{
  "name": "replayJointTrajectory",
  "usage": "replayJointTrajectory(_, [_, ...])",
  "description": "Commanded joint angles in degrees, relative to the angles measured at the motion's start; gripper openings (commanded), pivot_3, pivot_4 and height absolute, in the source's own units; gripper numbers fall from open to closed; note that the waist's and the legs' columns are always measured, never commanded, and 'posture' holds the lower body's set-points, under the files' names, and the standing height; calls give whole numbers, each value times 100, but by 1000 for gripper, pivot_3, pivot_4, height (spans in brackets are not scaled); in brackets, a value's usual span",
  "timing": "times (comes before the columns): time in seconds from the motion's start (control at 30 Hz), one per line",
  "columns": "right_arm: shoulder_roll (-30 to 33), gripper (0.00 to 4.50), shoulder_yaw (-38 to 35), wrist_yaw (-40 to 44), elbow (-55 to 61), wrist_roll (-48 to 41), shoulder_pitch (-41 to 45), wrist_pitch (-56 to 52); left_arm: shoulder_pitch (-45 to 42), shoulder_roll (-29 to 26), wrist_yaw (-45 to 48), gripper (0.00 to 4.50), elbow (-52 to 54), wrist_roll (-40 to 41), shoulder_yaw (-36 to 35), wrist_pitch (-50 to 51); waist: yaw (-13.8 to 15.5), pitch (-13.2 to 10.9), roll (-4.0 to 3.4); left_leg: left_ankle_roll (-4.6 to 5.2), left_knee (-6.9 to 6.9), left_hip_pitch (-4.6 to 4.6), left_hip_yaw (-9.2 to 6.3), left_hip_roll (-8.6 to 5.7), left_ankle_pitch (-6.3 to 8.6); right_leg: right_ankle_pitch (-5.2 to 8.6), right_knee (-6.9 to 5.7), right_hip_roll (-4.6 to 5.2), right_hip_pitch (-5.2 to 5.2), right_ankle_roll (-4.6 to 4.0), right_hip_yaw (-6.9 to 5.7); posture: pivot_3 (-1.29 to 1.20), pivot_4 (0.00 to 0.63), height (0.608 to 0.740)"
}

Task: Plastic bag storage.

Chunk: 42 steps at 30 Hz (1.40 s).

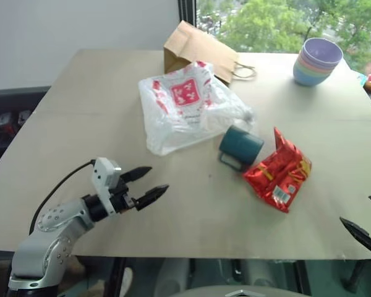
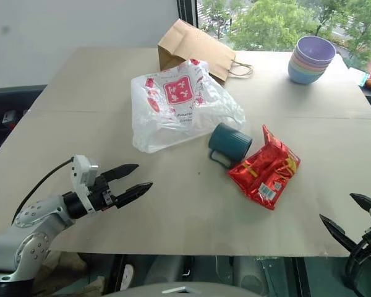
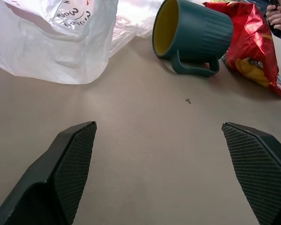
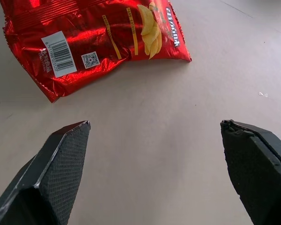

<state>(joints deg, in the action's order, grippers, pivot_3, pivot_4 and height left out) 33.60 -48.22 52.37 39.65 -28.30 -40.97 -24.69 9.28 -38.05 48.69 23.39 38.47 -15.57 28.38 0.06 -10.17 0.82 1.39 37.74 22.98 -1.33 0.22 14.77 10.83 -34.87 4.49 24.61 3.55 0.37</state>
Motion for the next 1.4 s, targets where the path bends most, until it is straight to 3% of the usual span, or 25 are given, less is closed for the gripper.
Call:
replayJointTrajectory(0.03, [20, 4500, -133, 76, -164, -52, 19, 286, -134, -30, 30, 4468, 154, 68, -85, -91, 18, 0, 1, 0, 0, 0, 0, 0, 1, 0, 0, 0, 0, 0, 0, 0, 150, 740])
replayJointTrajectory(0.27, [-56, 4500, -56, 29, 46, -863, 515, 440, -1374, 94, -344, 4468, 752, 502, 374, 330, 86, -6, 6, 3, 46, -2, 27, 8, 2, 12, -9, -9, -19, 27, 1, 0, 150, 740])
replayJointTrajectory(0.4, [-2, 4500, -9, 198, 559, -1476, 530, 536, -1880, 290, -1200, 4468, 991, 545, 347, 656, 61, -5, 5, 3, 60, -23, 35, 21, 2, 12, -9, -39, -39, 27, 15, 0, 150, 740])
replayJointTrajectory(0.6, [142, 4500, 122, 176, 804, -1730, 550, 572, -1347, 355, -2135, 4468, 1181, -288, -28, 431, 47, -4, 7, 2, 58, -35, 54, 23, 2, 9, -21, -50, -37, 24, 39, 0, 150, 740])
replayJointTrajectory(0.8, [128, 4500, 229, 154, 836, -1590, 465, 705, -1824, 359, -2367, 4468, 723, -890, 679, 651, 164, 0, 19, 3, 68, -23, 35, 14, 1, 9, -17, -48, -41, 23, 42, 0, 150, 740])
replayJointTrajectory(0.97, [48, 4500, 341, 18, 1153, -1548, 377, 825, -2121, 271, -2452, 4468, 332, -1503, 1247, 790, 93, 2, 21, 3, 70, -28, 40, 13, 2, 8, -16, -49, -47, 25, 43, 0, 150, 740])
replayJointTrajectory(1.07, [79, 4500, 373, -142, 1389, -1845, 534, 893, -2183, 339, -2291, 3704, 74, -1584, 1359, 666, 61, 2, 21, 2, 65, -29, 38, 14, 2, 8, -20, -54, -44, 24, 42, 0, 150, 740])
replayJointTrajectory(1.27, [377, 4500, 534, -425, 1669, -2534, 968, 858, -2432, 531, -2142, 792, -183, -1513, 1279, 618, 77, 1, 31, 2, 69, -31, 31, 12, 2, 8, -39, -53, -43, 23, 42, 0, 150, 740])
replayJointTrajectory(1.33, [413, 4500, 629, -472, 1644, -2575, 1056, 845, -2453, 566, -2118, 12, -196, -1472, 1197, 628, 82, 2, 33, 2, 73, -32, 30, 11, 2, 8, -43, -51, -44, 23, 44, 0, 150, 740])
replayJointTrajectory(1.4, [422, 4500, 690, -516, 1633, -2618, 1105, 855, -2458, 621, -2115, 12, -205, -1421, 1097, 620, 79, 2, 33, 2, 74, -33, 31, 10, 1, 8, -48, -50, -44, 23, 46, 0, 150, 740])
